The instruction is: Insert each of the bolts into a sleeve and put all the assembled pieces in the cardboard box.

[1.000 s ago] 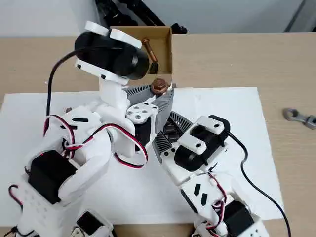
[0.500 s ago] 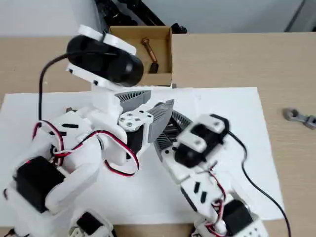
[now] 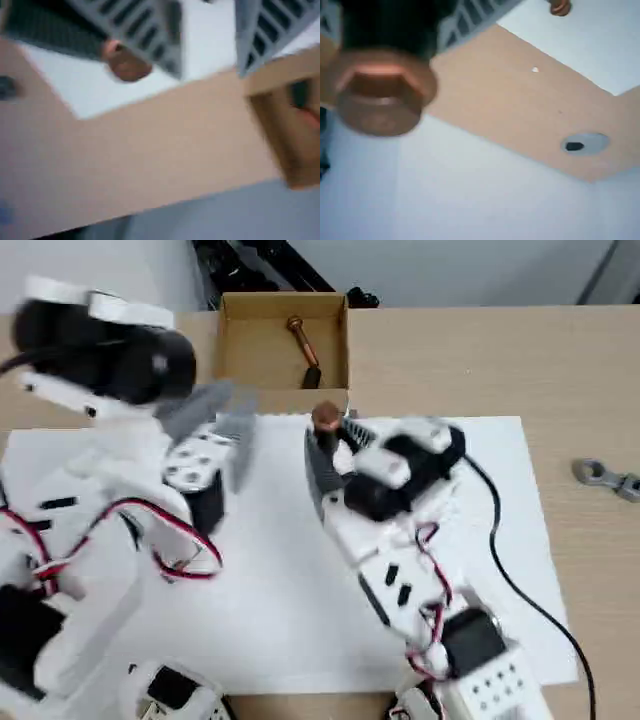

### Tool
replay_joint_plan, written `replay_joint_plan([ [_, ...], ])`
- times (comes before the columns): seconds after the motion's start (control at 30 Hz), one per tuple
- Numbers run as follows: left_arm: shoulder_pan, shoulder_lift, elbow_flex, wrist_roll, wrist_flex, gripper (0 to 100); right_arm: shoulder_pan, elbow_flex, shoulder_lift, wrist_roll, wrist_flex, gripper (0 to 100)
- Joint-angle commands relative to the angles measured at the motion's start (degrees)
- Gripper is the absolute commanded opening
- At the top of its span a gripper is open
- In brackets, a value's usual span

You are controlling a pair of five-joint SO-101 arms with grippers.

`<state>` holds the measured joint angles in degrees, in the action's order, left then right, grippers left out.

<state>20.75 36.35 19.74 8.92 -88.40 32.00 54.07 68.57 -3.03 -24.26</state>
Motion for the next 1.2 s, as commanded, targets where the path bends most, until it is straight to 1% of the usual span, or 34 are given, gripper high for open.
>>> replay_joint_plan([
  [0.0,-5.1,-0.2,0.7,-3.5,-2.8,1,-2.5,-9.6,-8.7,0.1,2.7,0.4],
  [0.2,-10.7,-0.2,0.6,-4.0,-10.3,1,-2.7,-18.5,-23.2,0.4,10.4,0.4],
  [0.27,-13.5,-0.4,-0.1,-6.0,-11.5,1,-2.9,-20.9,-28.8,0.4,12.5,0.4],
  [0.37,-18.3,-0.2,-4.9,-8.4,-11.1,1,-2.9,-25.8,-37.8,0.4,14.2,0.7],
  [0.5,-23.9,-0.2,-12.4,-8.5,-9.9,1,-3.0,-36.5,-50.7,0.5,14.0,0.8],
  [0.67,-29.0,-0.1,-15.3,-8.7,-9.6,1,-5.2,-51.4,-67.1,0.4,14.0,0.8],
  [0.83,-31.1,-0.1,-17.4,-8.7,-9.2,1,-7.4,-66.1,-83.2,0.5,13.9,0.8],
  [1.0,-31.1,-0.1,-23.0,-8.7,-7.7,1,-8.0,-78.4,-98.4,0.5,13.9,0.8],
  [1.17,-31.1,0.0,-24.0,-8.7,-7.1,1,-8.4,-88.4,-109.7,0.3,14.0,0.8],
])
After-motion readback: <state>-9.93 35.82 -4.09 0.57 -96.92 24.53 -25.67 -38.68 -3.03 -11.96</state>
